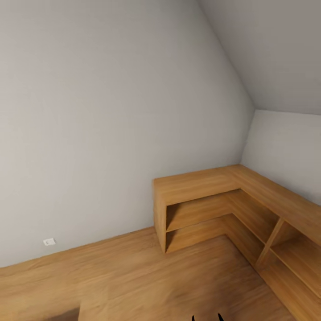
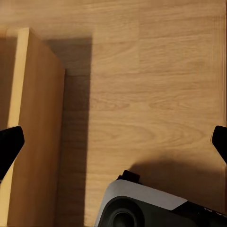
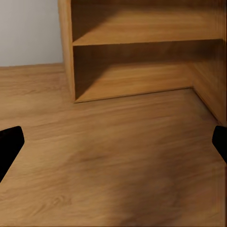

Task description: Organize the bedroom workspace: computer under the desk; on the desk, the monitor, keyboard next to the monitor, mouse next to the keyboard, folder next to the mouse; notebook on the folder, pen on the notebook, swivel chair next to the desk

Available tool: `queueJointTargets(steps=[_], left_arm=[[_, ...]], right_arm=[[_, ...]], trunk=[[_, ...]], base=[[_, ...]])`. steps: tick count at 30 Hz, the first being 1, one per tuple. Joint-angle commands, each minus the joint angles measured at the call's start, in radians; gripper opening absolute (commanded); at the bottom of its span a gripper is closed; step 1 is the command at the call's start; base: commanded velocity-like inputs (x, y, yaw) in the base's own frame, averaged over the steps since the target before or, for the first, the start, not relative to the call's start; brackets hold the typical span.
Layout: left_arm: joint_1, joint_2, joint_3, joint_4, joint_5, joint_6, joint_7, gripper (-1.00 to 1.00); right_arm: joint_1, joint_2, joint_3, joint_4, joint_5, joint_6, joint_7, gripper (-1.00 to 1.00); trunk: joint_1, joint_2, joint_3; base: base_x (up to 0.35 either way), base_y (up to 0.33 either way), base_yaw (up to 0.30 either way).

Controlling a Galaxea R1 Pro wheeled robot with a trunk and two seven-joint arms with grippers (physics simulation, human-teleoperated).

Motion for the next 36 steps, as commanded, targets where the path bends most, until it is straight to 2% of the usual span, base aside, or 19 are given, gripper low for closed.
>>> queueJointTargets(steps=[1,18,36], left_arm=[[0.000,0.001,-0.005,-0.001,0.011,-0.006,0.005,1.00],[0.000,0.002,-0.005,-0.001,0.011,-0.006,0.005,1.00],[0.000,0.002,-0.005,0.006,0.011,-0.006,0.004,1.00]], right_arm=[[-0.001,0.001,0.009,0.001,-0.003,-0.001,-0.006,1.00],[-0.001,0.001,0.009,0.001,-0.003,0.000,-0.006,1.00],[-0.001,0.001,0.009,0.001,-0.003,0.000,-0.006,1.00]], trunk=[[0.001,-0.001,-0.001],[0.001,-0.001,-0.001],[0.001,-0.001,-0.001]], base=[[0.321,0.000,-0.263],[0.310,-0.003,-0.263],[0.032,-0.001,-0.277]])
